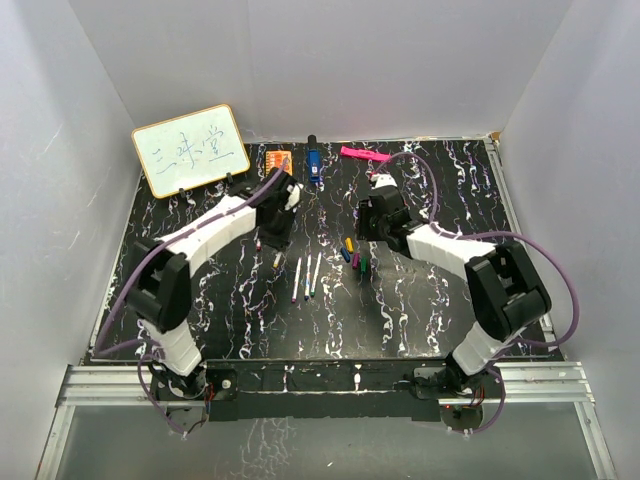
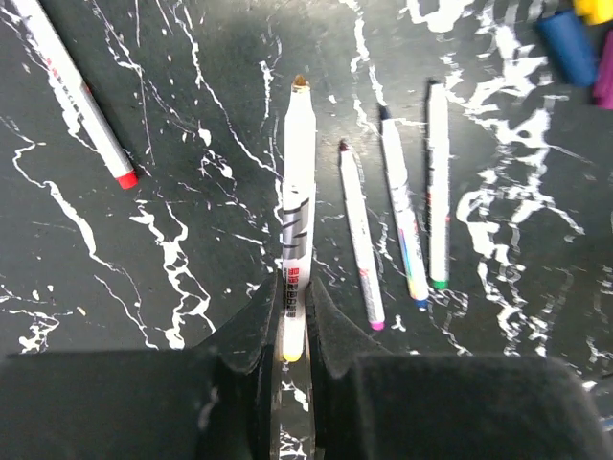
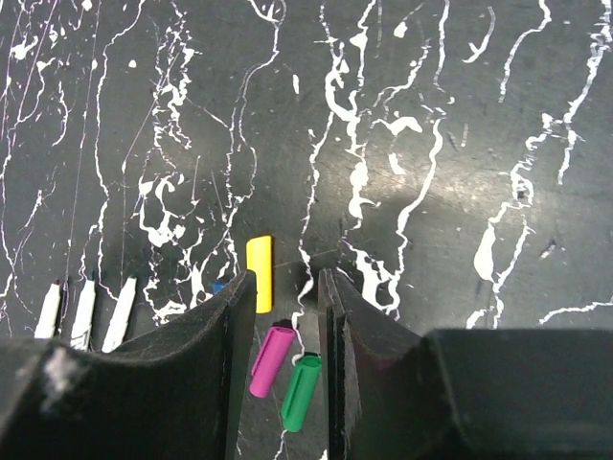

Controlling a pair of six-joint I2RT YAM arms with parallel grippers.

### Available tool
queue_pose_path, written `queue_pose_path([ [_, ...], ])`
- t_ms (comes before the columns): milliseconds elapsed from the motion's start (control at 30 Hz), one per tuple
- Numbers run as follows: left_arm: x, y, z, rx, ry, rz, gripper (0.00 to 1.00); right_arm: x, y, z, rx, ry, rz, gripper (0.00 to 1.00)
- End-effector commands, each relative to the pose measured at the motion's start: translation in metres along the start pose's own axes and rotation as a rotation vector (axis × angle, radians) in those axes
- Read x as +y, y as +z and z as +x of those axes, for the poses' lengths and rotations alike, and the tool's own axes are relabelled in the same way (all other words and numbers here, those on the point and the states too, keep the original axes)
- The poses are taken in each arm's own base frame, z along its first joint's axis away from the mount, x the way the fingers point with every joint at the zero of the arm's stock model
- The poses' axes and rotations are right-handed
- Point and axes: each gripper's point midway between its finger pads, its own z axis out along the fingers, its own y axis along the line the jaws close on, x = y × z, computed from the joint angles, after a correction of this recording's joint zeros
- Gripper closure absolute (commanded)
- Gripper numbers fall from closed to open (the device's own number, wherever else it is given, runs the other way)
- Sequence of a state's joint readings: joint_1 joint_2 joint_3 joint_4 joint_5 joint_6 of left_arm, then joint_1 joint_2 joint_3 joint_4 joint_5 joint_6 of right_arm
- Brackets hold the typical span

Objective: Insert the pens into the pen caps

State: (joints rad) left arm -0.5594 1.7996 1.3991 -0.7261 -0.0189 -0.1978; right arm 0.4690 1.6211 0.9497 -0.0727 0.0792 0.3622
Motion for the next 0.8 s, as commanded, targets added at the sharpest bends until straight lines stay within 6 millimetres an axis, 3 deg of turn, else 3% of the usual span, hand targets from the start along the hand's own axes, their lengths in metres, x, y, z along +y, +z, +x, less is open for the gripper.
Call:
queue_pose_path([
  [0, -0.013, -0.042, -0.011, -0.165, -0.016, 0.102, 1.00, 0.020, 0.008, -0.020, -0.039, -0.046, -0.032, 0.70],
  [200, -0.025, -0.060, -0.008, -0.329, -0.061, 0.206, 1.00, 0.031, 0.020, -0.011, -0.009, -0.065, -0.040, 0.69],
  [367, -0.034, -0.082, -0.013, -0.501, -0.084, 0.296, 1.00, 0.033, 0.022, -0.013, -0.012, -0.070, -0.032, 0.68],
  [467, -0.037, -0.096, -0.015, -0.575, -0.085, 0.328, 1.00, 0.029, 0.032, -0.003, 0.017, -0.078, -0.009, 0.68],
  [767, -0.041, -0.098, -0.012, -0.590, -0.087, 0.357, 1.00, 0.025, 0.045, 0.009, 0.045, -0.092, 0.043, 0.68],
])
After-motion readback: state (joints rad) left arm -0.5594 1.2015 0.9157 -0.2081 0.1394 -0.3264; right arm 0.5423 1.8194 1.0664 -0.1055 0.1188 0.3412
